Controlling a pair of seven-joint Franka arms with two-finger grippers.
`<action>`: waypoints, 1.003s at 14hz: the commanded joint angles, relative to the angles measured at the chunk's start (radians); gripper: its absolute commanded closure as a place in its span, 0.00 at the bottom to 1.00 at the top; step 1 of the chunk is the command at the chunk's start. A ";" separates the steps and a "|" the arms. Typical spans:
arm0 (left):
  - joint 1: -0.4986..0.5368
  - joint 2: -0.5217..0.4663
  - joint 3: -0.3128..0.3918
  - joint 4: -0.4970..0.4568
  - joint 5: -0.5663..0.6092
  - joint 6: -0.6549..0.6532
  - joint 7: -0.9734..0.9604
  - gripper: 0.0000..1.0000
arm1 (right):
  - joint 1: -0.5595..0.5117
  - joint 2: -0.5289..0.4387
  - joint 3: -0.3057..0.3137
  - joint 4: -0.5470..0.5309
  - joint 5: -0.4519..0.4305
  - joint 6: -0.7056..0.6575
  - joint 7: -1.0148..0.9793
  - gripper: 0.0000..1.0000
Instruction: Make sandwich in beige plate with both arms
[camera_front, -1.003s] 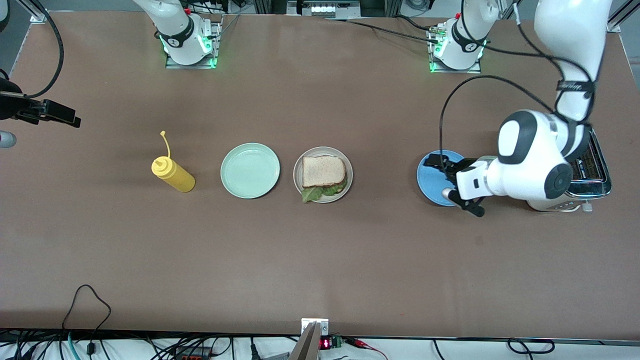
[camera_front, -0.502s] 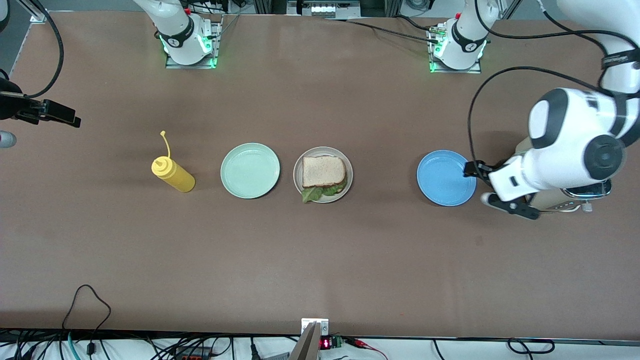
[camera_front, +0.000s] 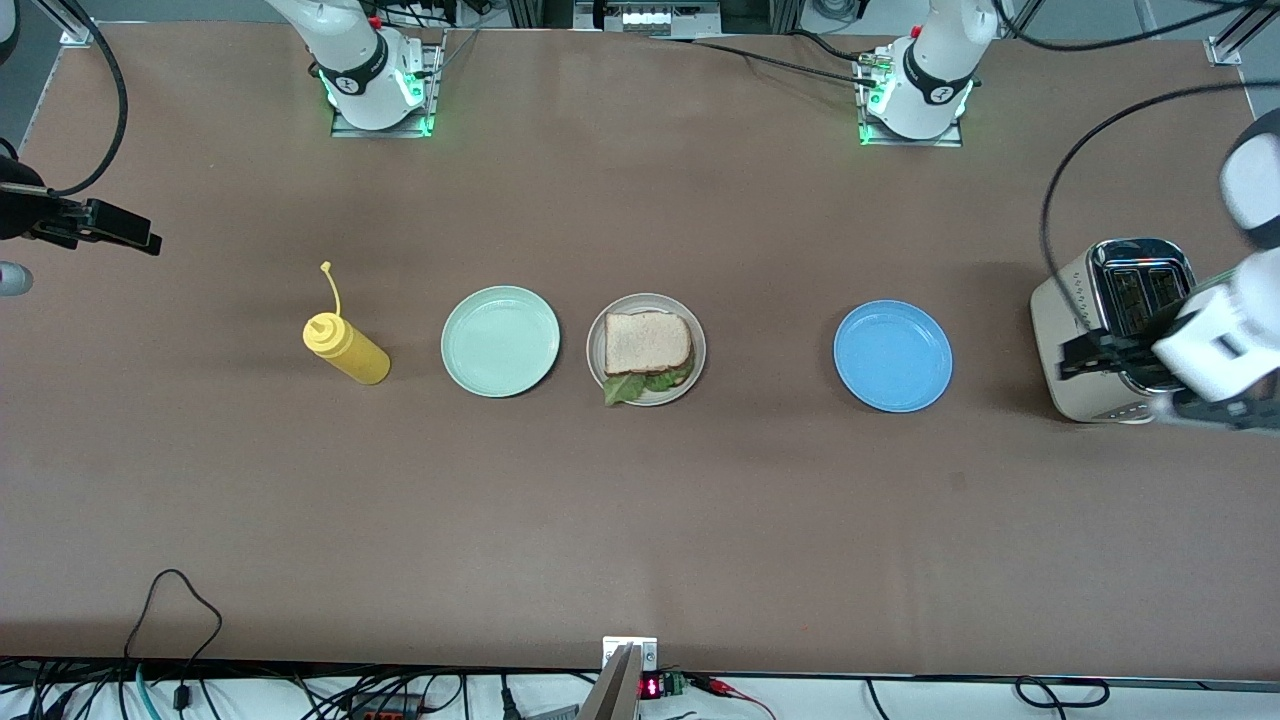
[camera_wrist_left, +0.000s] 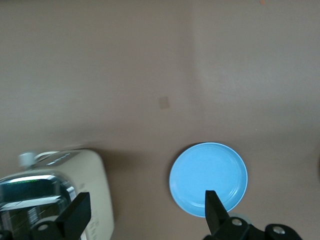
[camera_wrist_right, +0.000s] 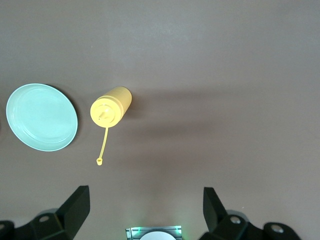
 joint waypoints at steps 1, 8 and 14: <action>0.016 -0.072 -0.015 0.010 0.032 -0.101 -0.075 0.00 | -0.002 -0.003 0.001 0.005 0.012 -0.003 0.001 0.00; 0.056 -0.161 -0.080 -0.065 0.035 -0.148 -0.134 0.00 | -0.002 -0.003 0.001 0.005 0.014 0.000 0.001 0.00; 0.062 -0.257 -0.089 -0.166 0.035 -0.143 -0.143 0.00 | -0.002 -0.003 0.001 0.005 0.012 0.002 0.000 0.00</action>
